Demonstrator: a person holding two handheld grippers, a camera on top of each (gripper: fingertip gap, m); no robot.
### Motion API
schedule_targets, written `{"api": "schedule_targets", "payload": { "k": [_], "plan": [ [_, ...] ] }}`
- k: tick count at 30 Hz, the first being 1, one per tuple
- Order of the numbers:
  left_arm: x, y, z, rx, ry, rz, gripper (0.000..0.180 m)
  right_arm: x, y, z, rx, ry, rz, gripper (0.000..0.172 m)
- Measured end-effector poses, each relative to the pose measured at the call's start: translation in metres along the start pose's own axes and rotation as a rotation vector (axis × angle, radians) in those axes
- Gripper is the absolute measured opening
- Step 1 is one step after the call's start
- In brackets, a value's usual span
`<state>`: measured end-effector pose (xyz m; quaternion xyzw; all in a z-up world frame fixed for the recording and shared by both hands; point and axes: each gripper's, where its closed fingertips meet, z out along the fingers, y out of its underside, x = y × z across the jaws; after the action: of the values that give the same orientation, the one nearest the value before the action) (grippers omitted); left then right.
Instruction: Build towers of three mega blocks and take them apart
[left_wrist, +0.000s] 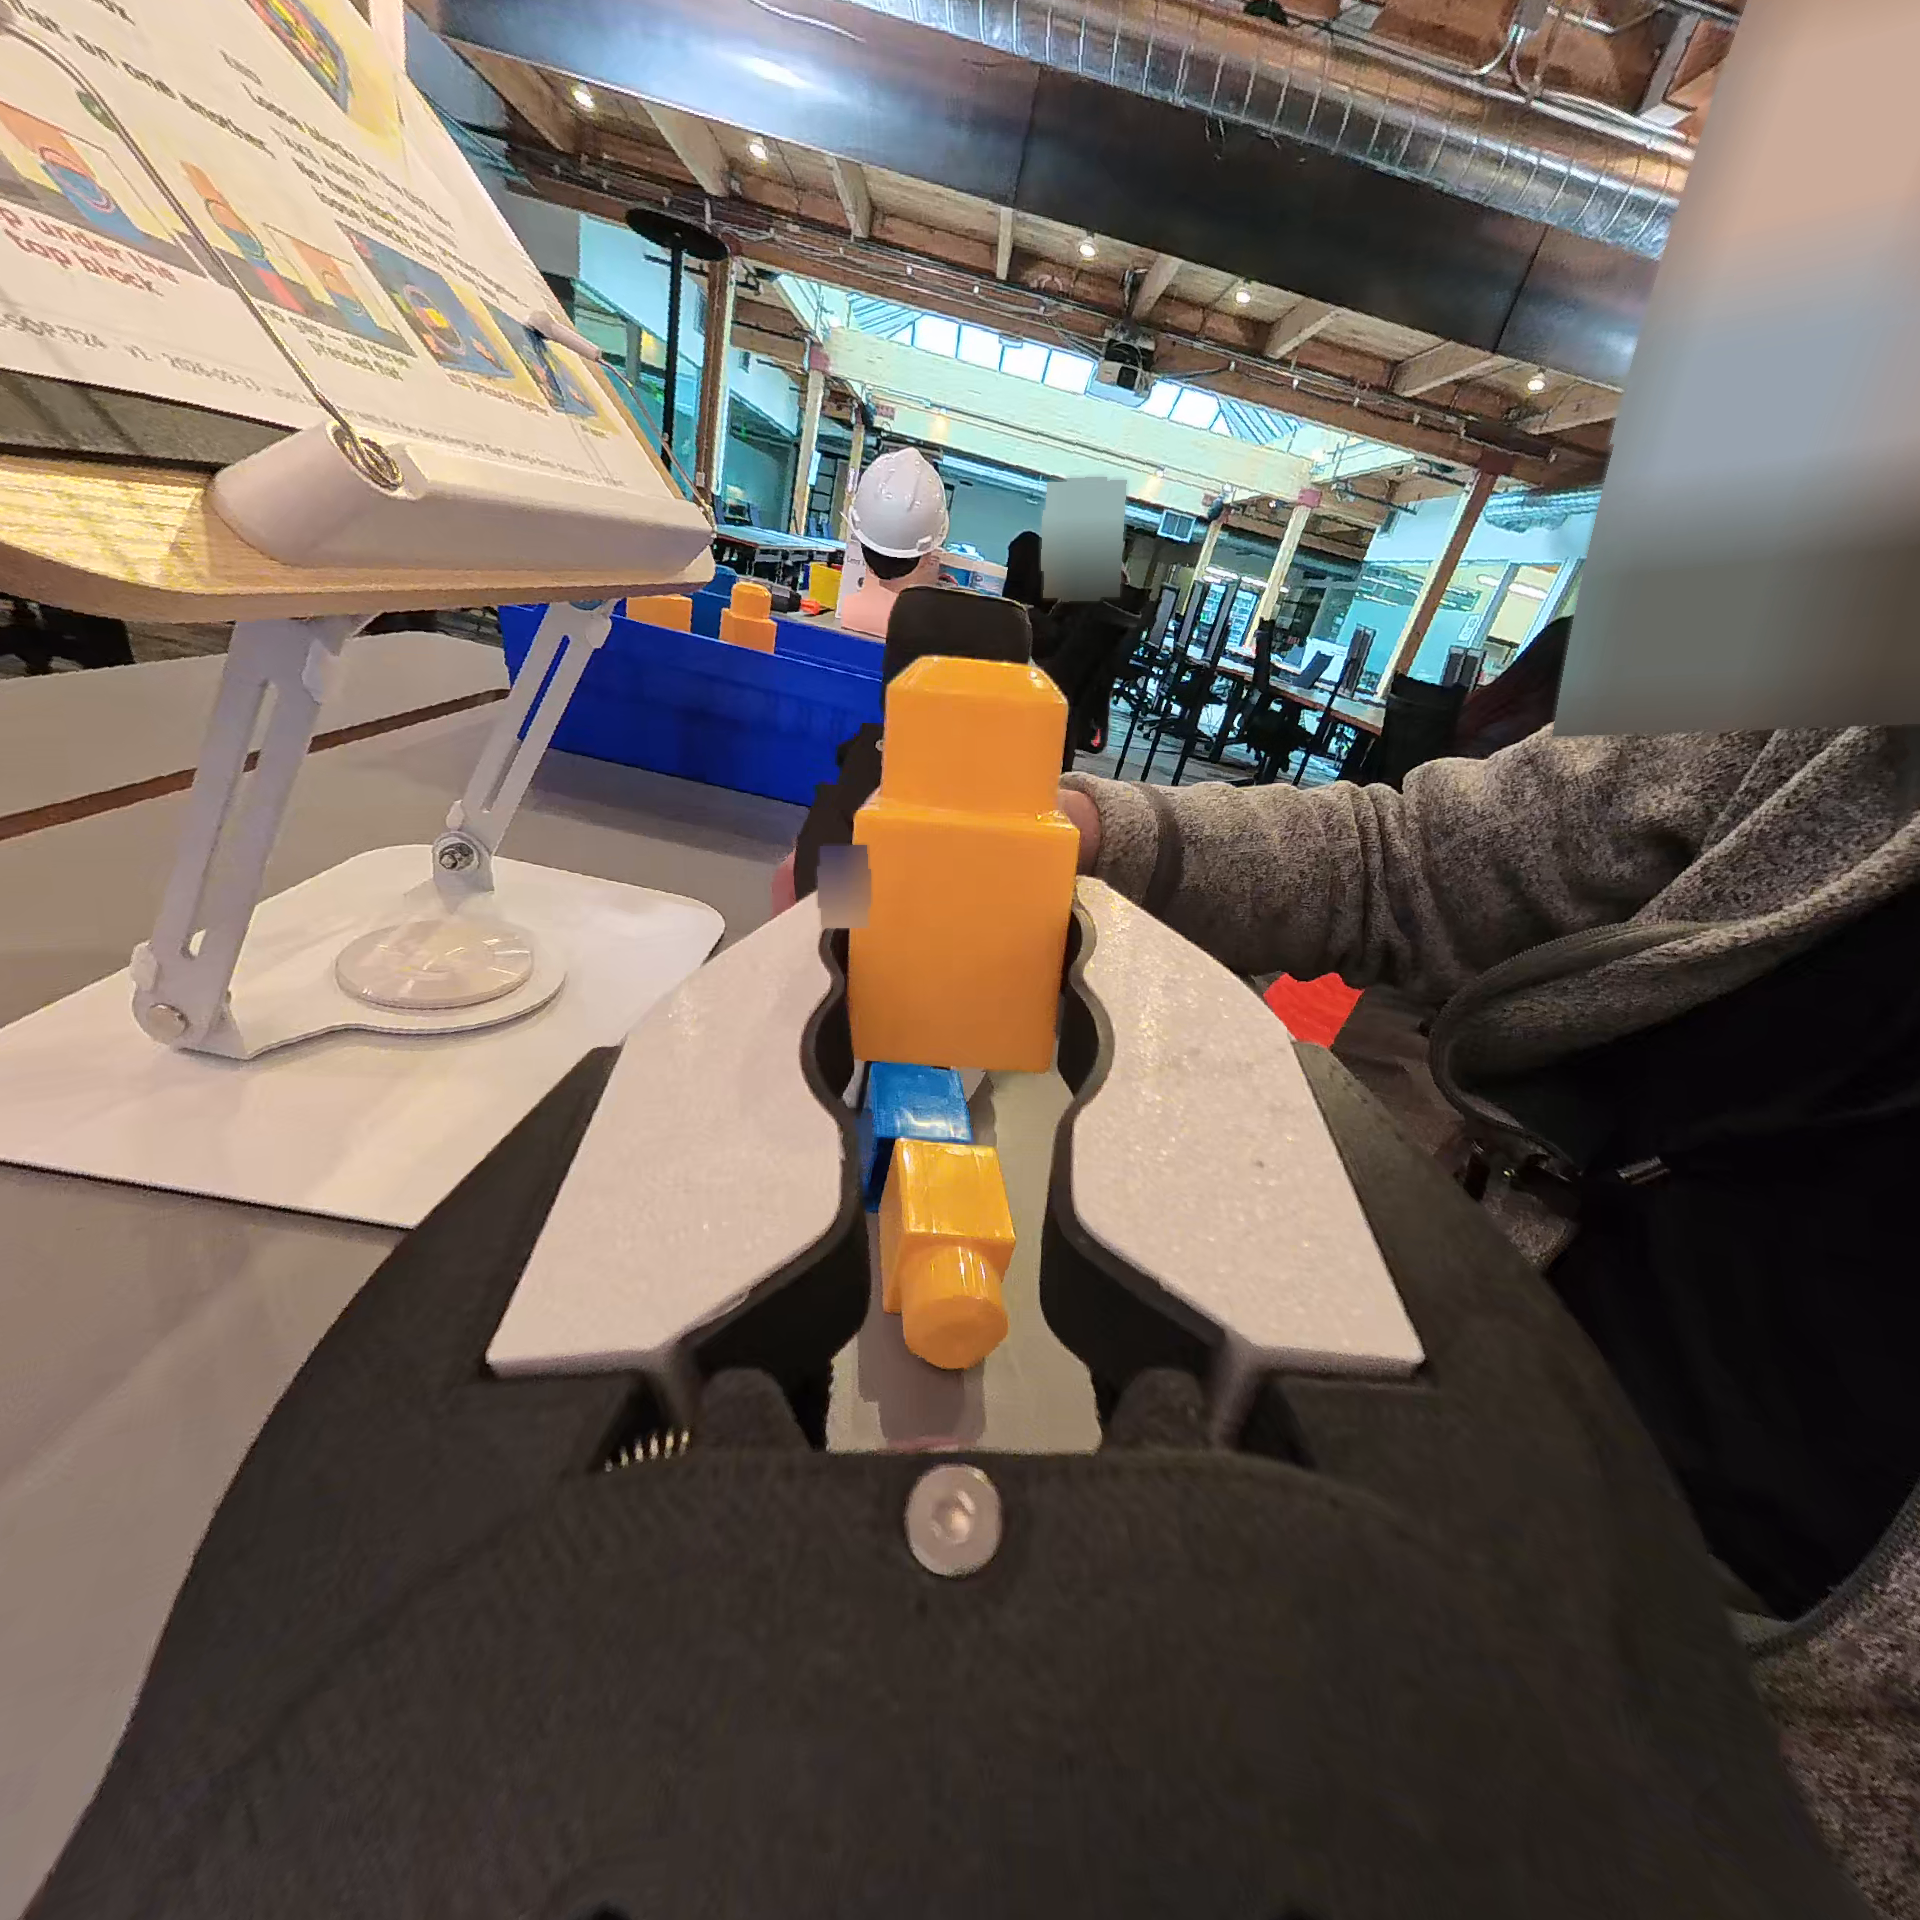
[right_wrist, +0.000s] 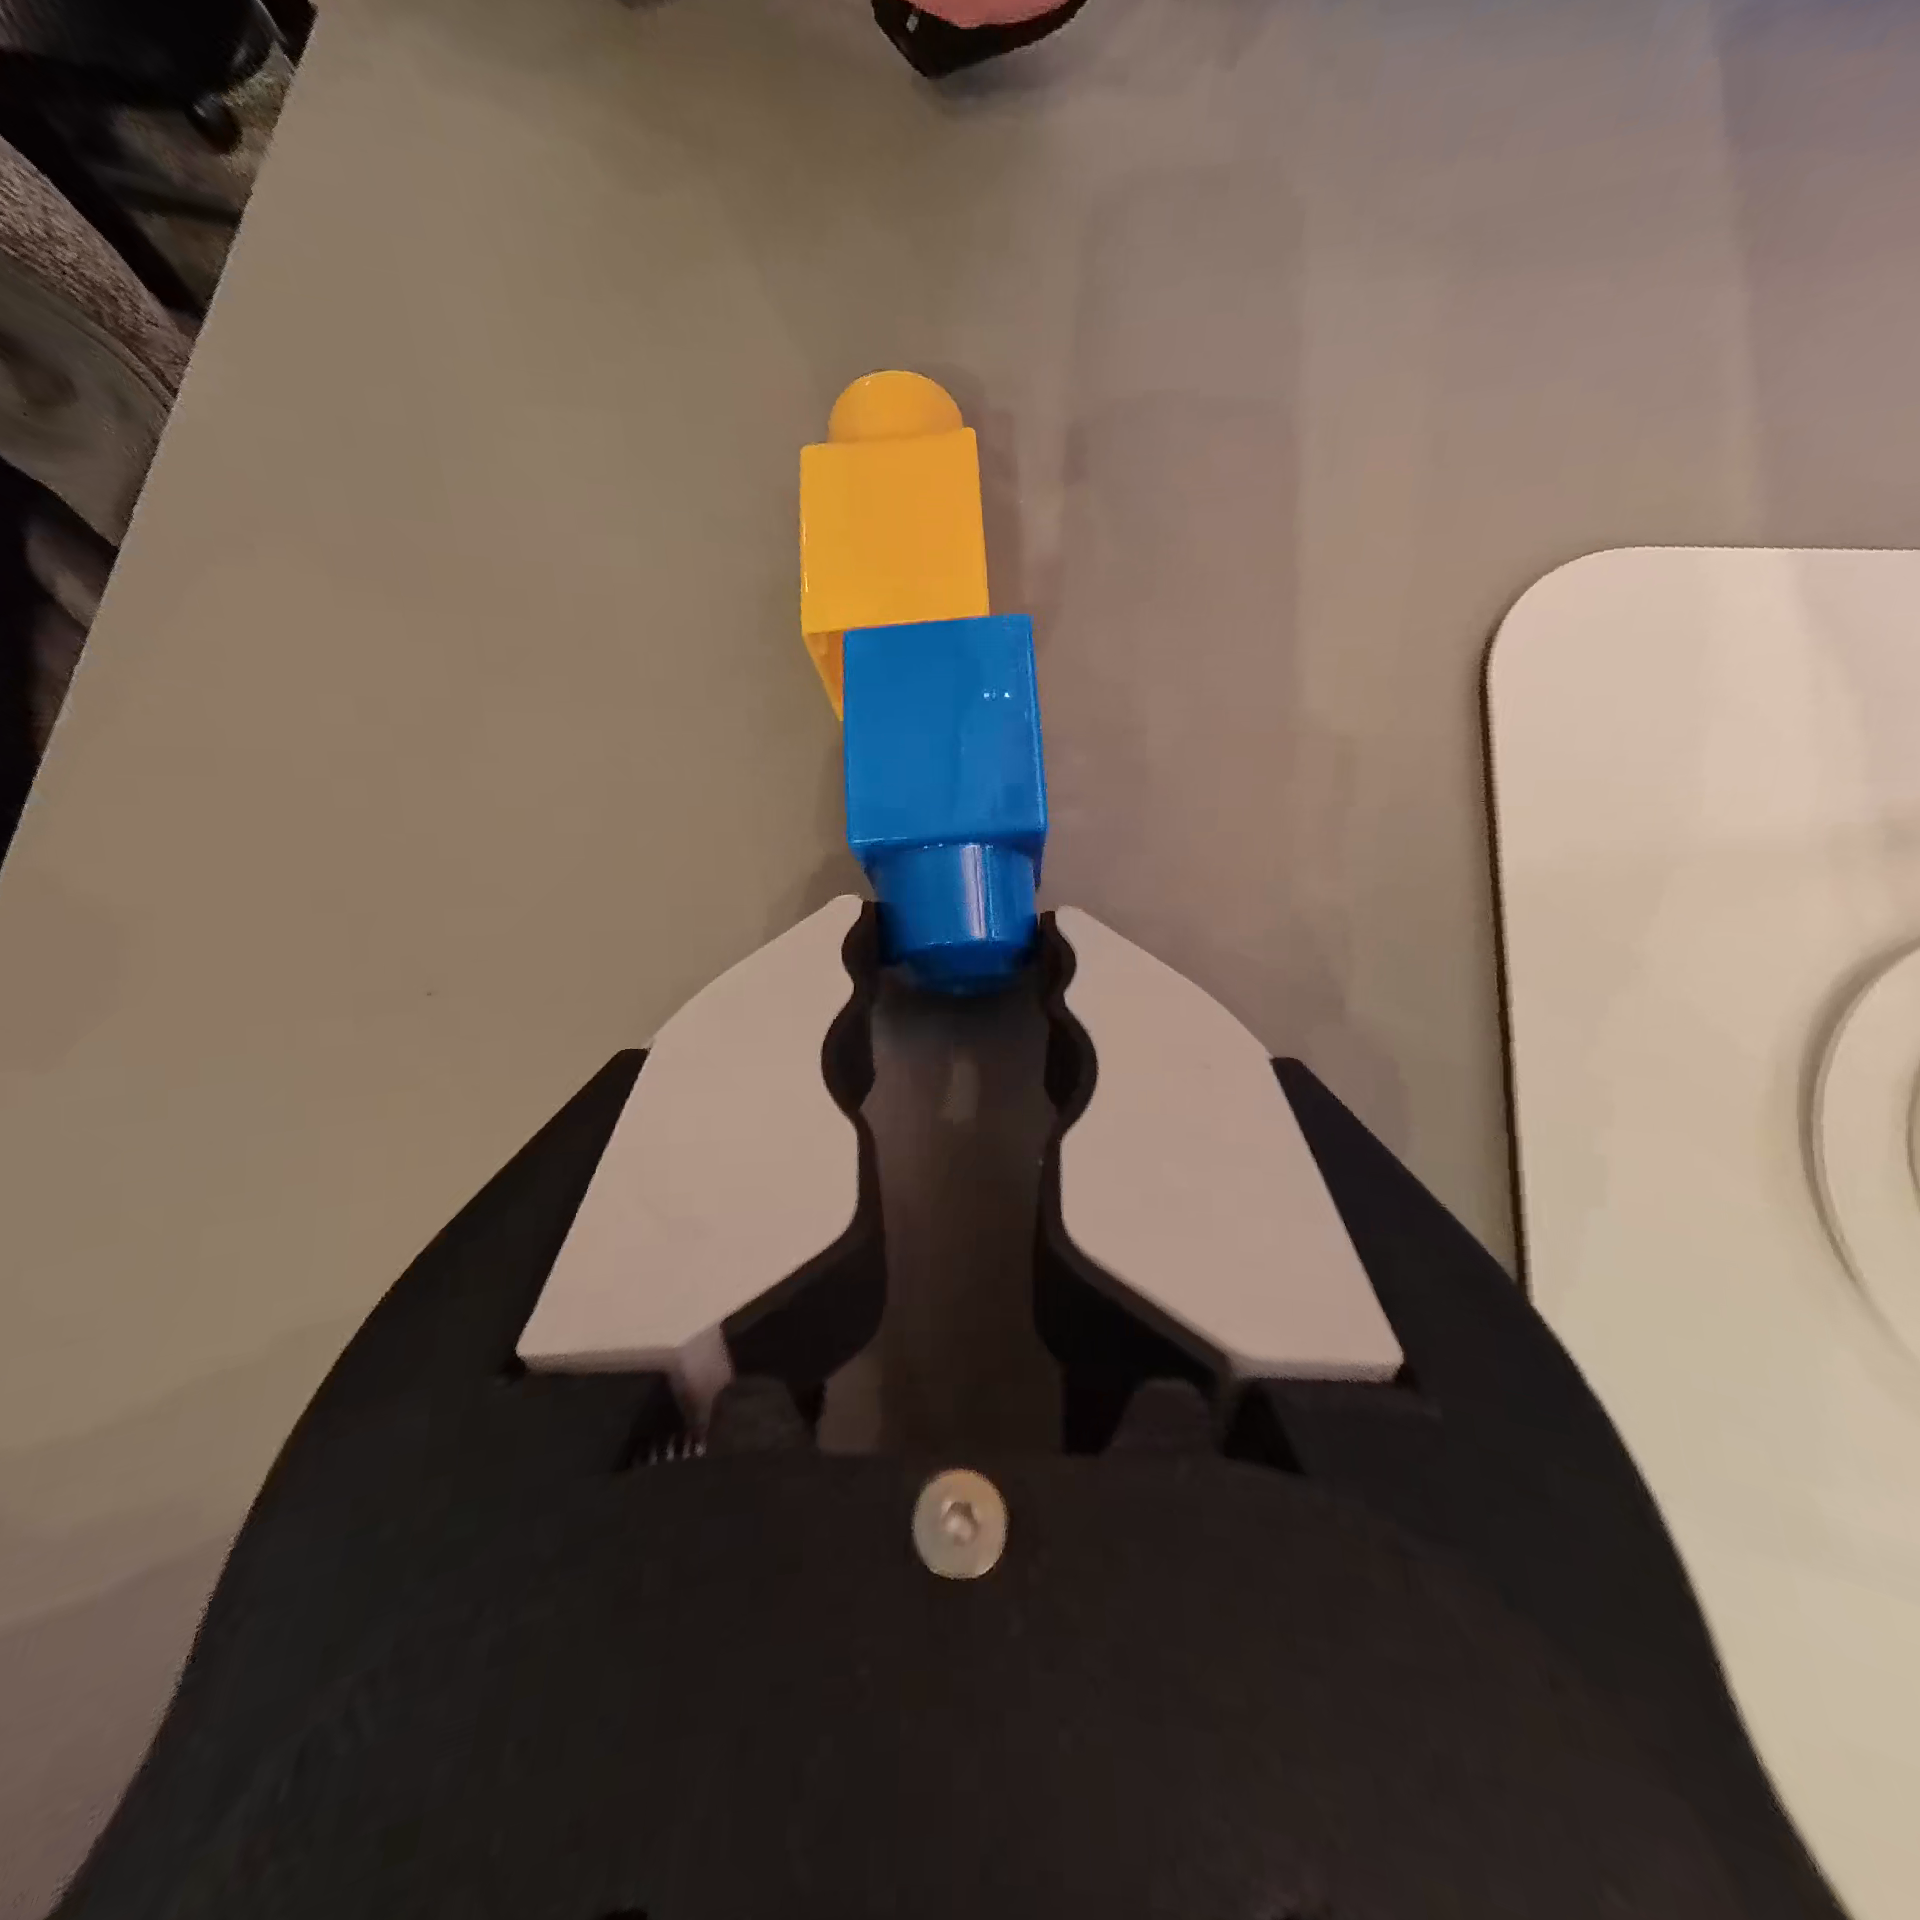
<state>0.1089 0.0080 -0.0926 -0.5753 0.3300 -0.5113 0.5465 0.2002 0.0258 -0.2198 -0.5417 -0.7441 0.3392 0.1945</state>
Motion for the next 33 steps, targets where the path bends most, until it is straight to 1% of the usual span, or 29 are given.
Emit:
{"api": "schedule_targets", "payload": {
  "k": [4,7,10,14,18,21,22,23,25,28,31,33],
  "plan": [
    [0.000,0.003,0.002,-0.021,-0.003,0.009,0.036,0.002,-0.006,-0.003,0.033,0.019,-0.006,0.029],
    [0.001,0.006,0.004,-0.049,-0.013,0.032,0.036,0.003,-0.010,-0.014,0.023,0.064,-0.032,0.029],
    [-0.001,0.008,0.007,-0.071,-0.041,0.063,0.036,0.004,-0.022,-0.034,0.023,0.118,-0.057,0.029],
    [-0.003,0.007,0.014,-0.062,-0.063,0.063,0.036,0.009,-0.041,-0.067,-0.022,0.209,-0.129,0.029],
    [0.002,0.011,0.027,-0.078,-0.036,0.040,0.036,0.019,-0.069,-0.101,-0.121,0.387,-0.314,0.029],
    [0.008,0.016,0.036,-0.088,0.034,-0.035,0.036,0.020,-0.095,-0.118,-0.232,0.510,-0.540,0.029],
    [0.013,0.020,0.038,-0.106,0.081,-0.063,0.036,0.020,-0.102,-0.122,-0.281,0.547,-0.621,0.029],
    [0.014,0.022,0.039,-0.118,0.088,-0.065,0.036,0.019,-0.108,-0.124,-0.340,0.578,-0.696,0.029],
    [0.023,0.028,0.040,-0.160,0.148,-0.079,0.036,0.009,-0.120,-0.122,-0.409,0.583,-0.840,0.029],
    [0.031,0.035,0.041,-0.220,0.195,-0.089,0.036,-0.003,-0.128,-0.120,-0.511,0.590,-1.000,0.029],
    [0.035,0.038,0.042,-0.245,0.216,-0.081,0.036,-0.011,-0.131,-0.120,-0.580,0.577,-1.064,0.029],
    [0.035,0.038,0.043,-0.250,0.206,-0.064,0.036,-0.013,-0.131,-0.120,-0.622,0.555,-1.080,0.029]
  ]
}}
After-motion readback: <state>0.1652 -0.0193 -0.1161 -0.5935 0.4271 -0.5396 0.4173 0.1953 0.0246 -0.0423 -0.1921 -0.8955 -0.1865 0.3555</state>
